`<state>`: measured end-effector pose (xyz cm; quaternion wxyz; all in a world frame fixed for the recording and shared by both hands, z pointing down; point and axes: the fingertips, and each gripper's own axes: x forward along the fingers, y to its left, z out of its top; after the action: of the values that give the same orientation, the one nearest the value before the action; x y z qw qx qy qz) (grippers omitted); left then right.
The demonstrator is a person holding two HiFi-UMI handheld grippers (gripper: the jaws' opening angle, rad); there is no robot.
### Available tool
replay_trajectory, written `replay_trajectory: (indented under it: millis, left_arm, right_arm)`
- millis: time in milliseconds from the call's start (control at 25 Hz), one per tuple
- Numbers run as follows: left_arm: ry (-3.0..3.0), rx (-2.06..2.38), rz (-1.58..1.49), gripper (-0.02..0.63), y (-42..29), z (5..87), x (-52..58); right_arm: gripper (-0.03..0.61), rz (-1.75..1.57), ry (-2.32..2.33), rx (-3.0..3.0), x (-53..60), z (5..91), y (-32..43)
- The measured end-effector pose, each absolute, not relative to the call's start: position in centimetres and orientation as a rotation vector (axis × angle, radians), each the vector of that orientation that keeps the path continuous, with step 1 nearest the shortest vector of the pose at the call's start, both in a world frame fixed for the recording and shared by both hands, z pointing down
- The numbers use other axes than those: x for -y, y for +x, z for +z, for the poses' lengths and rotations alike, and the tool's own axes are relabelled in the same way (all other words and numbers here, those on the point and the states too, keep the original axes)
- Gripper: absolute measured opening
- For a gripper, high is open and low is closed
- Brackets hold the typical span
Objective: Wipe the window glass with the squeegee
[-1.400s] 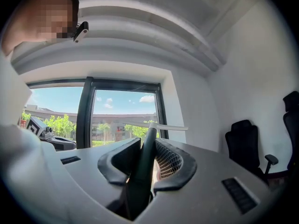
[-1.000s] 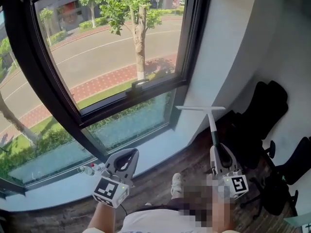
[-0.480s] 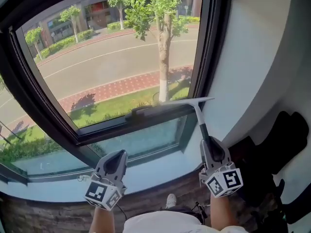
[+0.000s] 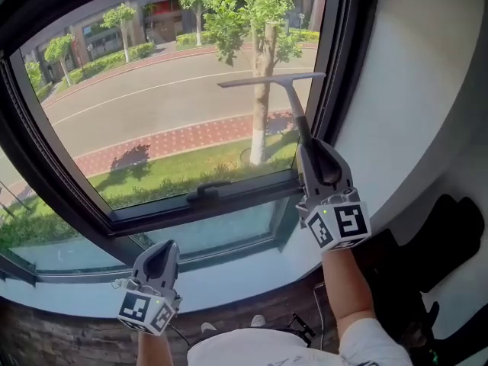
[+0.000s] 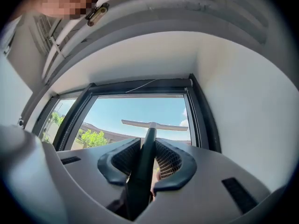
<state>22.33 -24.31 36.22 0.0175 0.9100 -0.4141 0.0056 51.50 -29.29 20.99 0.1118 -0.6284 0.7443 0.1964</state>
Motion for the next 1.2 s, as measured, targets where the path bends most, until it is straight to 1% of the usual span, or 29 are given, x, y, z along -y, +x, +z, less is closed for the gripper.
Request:
replay_trajectory:
  millis: [280,400,640,800,1200]
  left_arm:
    - [2.884,1.289,0.017,0.017,20.9,34.4,26.2]
    - [2.91,1.278,0.05,0.017,20.4,34.0,26.2]
    - [2.948,1.244,0.06,0.017,20.5,34.1,26.1]
    - [2.932,1.242,0.041,0.017,20.2,34.2,26.3]
    - [2.92,1.243,0.029,0.017,19.3,34.5,26.1]
  right_arm:
    - [0.1,0.745,-1.857,-2.088,34.5,10.1,51.3]
    - [0.1,0.773,-1.893,-2.044,36.3,6.7,51.4]
    - [0.1,0.844,-1.967,-1.977,38.0,4.3,51.6]
    - [0.1,0.816,-1.994,-1.931,39.2,2.8,52.1]
    - [0.1,0.763,-1.865,-1.915,39.6,1.3,53.6]
